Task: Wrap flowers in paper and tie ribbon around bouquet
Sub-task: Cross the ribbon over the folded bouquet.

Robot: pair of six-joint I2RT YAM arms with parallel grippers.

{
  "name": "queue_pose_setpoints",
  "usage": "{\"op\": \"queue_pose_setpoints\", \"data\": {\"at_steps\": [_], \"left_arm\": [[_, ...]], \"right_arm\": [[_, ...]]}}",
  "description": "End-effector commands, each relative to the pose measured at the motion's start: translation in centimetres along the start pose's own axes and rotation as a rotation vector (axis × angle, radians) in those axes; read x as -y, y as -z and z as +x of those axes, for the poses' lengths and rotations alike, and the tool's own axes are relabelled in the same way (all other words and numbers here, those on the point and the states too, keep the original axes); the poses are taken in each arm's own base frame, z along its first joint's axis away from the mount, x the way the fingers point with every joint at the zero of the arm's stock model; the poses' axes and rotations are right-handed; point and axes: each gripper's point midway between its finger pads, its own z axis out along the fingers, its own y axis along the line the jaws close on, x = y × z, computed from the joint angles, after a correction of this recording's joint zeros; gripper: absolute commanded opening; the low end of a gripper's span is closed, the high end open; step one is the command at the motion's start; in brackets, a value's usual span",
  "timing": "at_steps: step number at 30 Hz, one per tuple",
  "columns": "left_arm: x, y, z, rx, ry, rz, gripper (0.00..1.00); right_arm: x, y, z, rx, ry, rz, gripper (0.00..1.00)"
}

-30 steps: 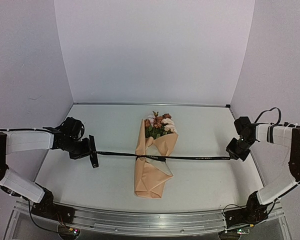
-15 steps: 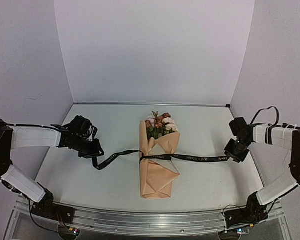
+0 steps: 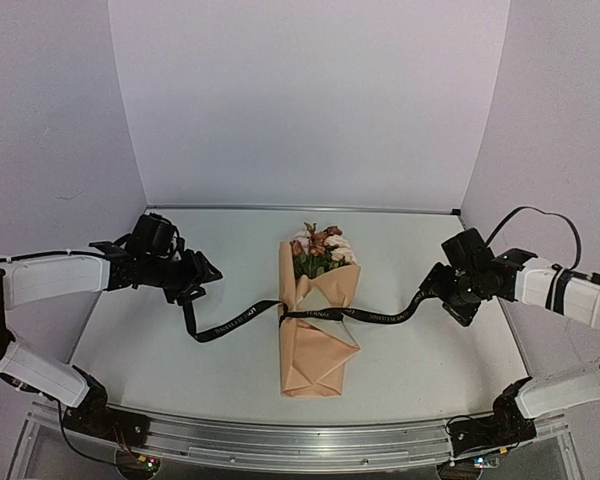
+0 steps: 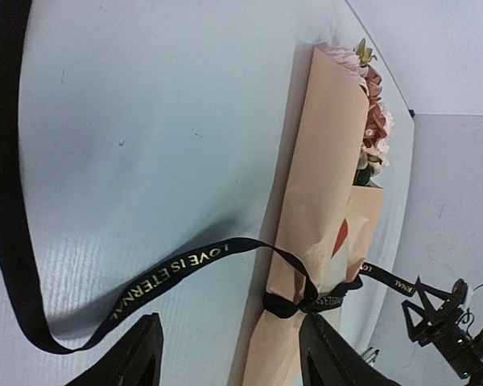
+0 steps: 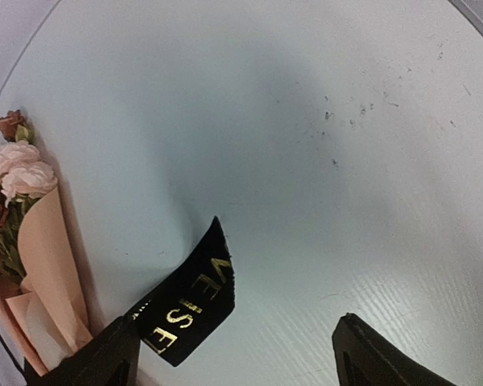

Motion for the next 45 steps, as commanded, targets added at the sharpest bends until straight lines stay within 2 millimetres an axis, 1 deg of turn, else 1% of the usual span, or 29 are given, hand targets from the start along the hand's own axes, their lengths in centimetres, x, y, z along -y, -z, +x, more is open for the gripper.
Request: {"op": "queue_pose_setpoints", "data": {"at_steps": [1, 2, 4, 6, 7, 9, 10, 12, 15, 16, 20, 22, 24, 26, 29, 31, 33, 37, 40, 44, 45], "left_arm": [[2.5, -0.5, 0.6, 0.013, 0.233, 0.149, 0.63], [2.4, -0.9, 1.0, -0.002, 0.261, 0.161, 0.65], [2.0, -1.4, 1.6, -0.025, 0.298, 0.151, 0.66], [2.1, -1.5, 1.6, -0.010, 0.304, 0.170, 0.67], [2.0, -1.5, 1.6, -0.007, 0.308, 0.170, 0.67], [1.7, -1.7, 1.9, -0.009, 0.307, 0.165, 0.68], [1.7, -1.7, 1.9, -0.011, 0.306, 0.168, 0.68], [1.8, -2.0, 2.0, -0.020, 0.302, 0.176, 0.68], [1.9, -2.3, 2.2, -0.032, 0.298, 0.179, 0.69], [2.0, -2.4, 2.3, -0.036, 0.302, 0.184, 0.69], [2.2, -2.4, 2.5, -0.044, 0.309, 0.192, 0.69], [2.1, -2.5, 2.7, -0.043, 0.319, 0.190, 0.69], [2.0, -2.7, 2.9, -0.042, 0.329, 0.184, 0.69], [1.9, -3.1, 3.3, -0.047, 0.342, 0.176, 0.69], [1.8, -3.9, 4.2, -0.058, 0.389, 0.170, 0.68], [2.1, -4.3, 4.8, -0.065, 0.430, 0.194, 0.68], [1.9, -4.8, 5.3, -0.072, 0.480, 0.205, 0.69], [2.5, -5.6, 6.1, -0.082, 0.563, 0.224, 0.70], [2.5, -6.2, 6.7, -0.083, 0.652, 0.231, 0.74], [3.5, -7.3, 6.7, -0.086, 0.711, 0.263, 0.77], [3.3, -7.6, 6.7, -0.080, 0.728, 0.260, 0.78]], "right_arm": [[-0.4, 1.1, -1.3, 0.125, -0.128, -0.031, 0.93], [0.1, 1.6, -2.0, 0.163, -0.131, -0.021, 0.97], [2.1, 2.8, -3.7, 0.239, -0.120, 0.027, 0.98], [4.7, 3.7, -5.4, 0.271, -0.159, 0.063, 0.98], [6.0, 4.0, -6.0, 0.284, -0.165, 0.087, 0.98], [8.0, 4.9, -6.9, 0.306, -0.167, 0.124, 0.98], [8.5, 5.3, -7.2, 0.311, -0.162, 0.133, 0.98], [8.5, 5.5, -7.3, 0.293, -0.158, 0.128, 0.98], [7.6, 5.0, -6.9, 0.234, -0.147, 0.112, 0.98], [7.6, 4.9, -6.7, 0.220, -0.153, 0.111, 0.98], [7.6, 5.3, -6.6, 0.232, -0.172, 0.094, 0.98], [6.7, 5.2, -6.4, 0.210, -0.196, 0.042, 0.98], [4.5, 4.4, -5.3, 0.142, -0.230, -0.060, 0.98], [2.0, 3.5, -3.9, 0.103, -0.224, -0.123, 0.98], [-0.9, 2.4, -1.9, 0.075, -0.204, -0.163, 0.98], [-2.4, 1.4, -0.6, 0.033, -0.233, -0.208, 0.96], [-3.9, 0.9, 0.6, 0.011, -0.250, -0.253, 0.93], [-6.1, -0.1, 2.2, -0.018, -0.227, -0.265, 0.91], [-7.5, -0.5, 3.1, -0.034, -0.218, -0.285, 0.91], [-8.1, -1.6, 4.0, -0.048, -0.230, -0.292, 0.91], [-8.4, -1.8, 4.1, -0.053, -0.238, -0.303, 0.91]]}}
